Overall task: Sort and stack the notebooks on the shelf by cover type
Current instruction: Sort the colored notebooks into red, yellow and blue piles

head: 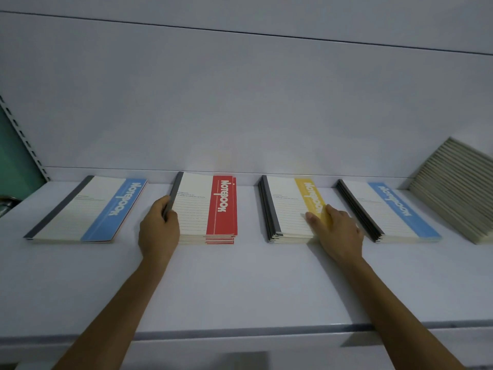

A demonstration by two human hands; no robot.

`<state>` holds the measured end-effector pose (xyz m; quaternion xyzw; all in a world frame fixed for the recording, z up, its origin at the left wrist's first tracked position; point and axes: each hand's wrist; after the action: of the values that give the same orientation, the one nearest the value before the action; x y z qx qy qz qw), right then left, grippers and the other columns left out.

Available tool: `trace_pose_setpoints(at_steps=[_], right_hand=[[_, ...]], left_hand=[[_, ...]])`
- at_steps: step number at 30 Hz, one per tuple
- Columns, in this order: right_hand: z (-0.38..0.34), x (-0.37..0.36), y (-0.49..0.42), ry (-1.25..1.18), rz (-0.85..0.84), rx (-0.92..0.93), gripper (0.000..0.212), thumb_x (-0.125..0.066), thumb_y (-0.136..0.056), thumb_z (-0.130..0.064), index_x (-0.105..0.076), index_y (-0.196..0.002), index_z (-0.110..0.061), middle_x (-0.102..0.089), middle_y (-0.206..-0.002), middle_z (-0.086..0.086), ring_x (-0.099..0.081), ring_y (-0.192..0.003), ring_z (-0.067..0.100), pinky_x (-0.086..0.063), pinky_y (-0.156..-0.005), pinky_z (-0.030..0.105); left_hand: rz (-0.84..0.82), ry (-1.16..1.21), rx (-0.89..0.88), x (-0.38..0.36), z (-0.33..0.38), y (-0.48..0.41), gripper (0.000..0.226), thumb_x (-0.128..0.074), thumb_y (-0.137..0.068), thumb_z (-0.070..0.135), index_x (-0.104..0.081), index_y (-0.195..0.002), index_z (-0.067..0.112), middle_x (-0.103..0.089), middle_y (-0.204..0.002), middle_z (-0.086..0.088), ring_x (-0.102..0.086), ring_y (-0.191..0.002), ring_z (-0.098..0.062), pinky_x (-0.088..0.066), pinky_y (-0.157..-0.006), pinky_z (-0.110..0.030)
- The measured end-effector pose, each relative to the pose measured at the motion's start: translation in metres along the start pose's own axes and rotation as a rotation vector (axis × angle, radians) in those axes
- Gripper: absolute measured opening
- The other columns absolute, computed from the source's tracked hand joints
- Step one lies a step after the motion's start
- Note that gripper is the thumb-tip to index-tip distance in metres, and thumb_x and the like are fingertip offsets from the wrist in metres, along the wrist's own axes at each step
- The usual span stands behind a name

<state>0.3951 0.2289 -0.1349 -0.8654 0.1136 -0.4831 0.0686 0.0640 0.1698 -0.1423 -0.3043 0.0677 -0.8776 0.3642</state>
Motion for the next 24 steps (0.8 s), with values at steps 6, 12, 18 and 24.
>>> trace_pose_setpoints(at_steps=[6,12,18,24], right_hand=[[-0.008,0.006,0.013,-0.09,0.153,0.005,0.056,-0.055,-0.09,-0.048,-0.052,-0.131,-0.011,-0.053,-0.133,0.01,-0.043,-0.126,0.027,-0.028,-0.102,0.041],[-0.058,0.003,0.048,-0.164,0.315,0.333,0.028,-0.067,-0.087,-0.023,-0.064,-0.113,-0.013,-0.063,-0.118,0.005,-0.054,-0.113,0.027,-0.038,-0.096,0.043],[-0.114,-0.016,0.079,-0.288,0.264,0.346,0.02,-0.065,-0.088,-0.018,-0.065,-0.109,-0.017,-0.065,-0.11,-0.002,-0.056,-0.105,0.017,-0.04,-0.091,0.029],[-0.155,-0.043,0.113,-0.318,0.196,0.313,0.024,-0.062,-0.09,-0.027,-0.065,-0.112,-0.017,-0.065,-0.113,-0.003,-0.056,-0.106,0.012,-0.046,-0.094,0.031]], left_hand=[[0.101,0.214,0.054,0.005,0.008,0.003,0.031,-0.049,-0.097,0.017,-0.046,-0.128,0.017,-0.055,-0.131,-0.007,-0.058,-0.109,-0.027,-0.053,-0.07,-0.031],[0.194,0.192,-0.209,0.009,0.024,0.018,0.029,-0.049,-0.094,0.006,-0.052,-0.123,0.006,-0.054,-0.125,-0.015,-0.048,-0.118,-0.029,-0.05,-0.089,-0.042],[0.065,0.142,-0.552,0.012,0.027,0.032,0.029,-0.05,-0.088,0.011,-0.06,-0.115,0.007,-0.063,-0.119,-0.01,-0.052,-0.114,-0.021,-0.046,-0.094,-0.042],[-0.209,0.217,-0.454,0.023,0.034,0.031,0.047,-0.045,-0.09,0.039,-0.053,-0.127,0.01,-0.057,-0.129,-0.008,-0.051,-0.121,-0.022,-0.043,-0.1,-0.038]])
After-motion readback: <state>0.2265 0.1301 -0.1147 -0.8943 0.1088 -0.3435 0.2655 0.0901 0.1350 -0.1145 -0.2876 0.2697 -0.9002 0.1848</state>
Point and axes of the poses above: each hand's wrist, its own y-axis away from the middle knuckle, its own x-axis out of the back of the hand, z = x × y
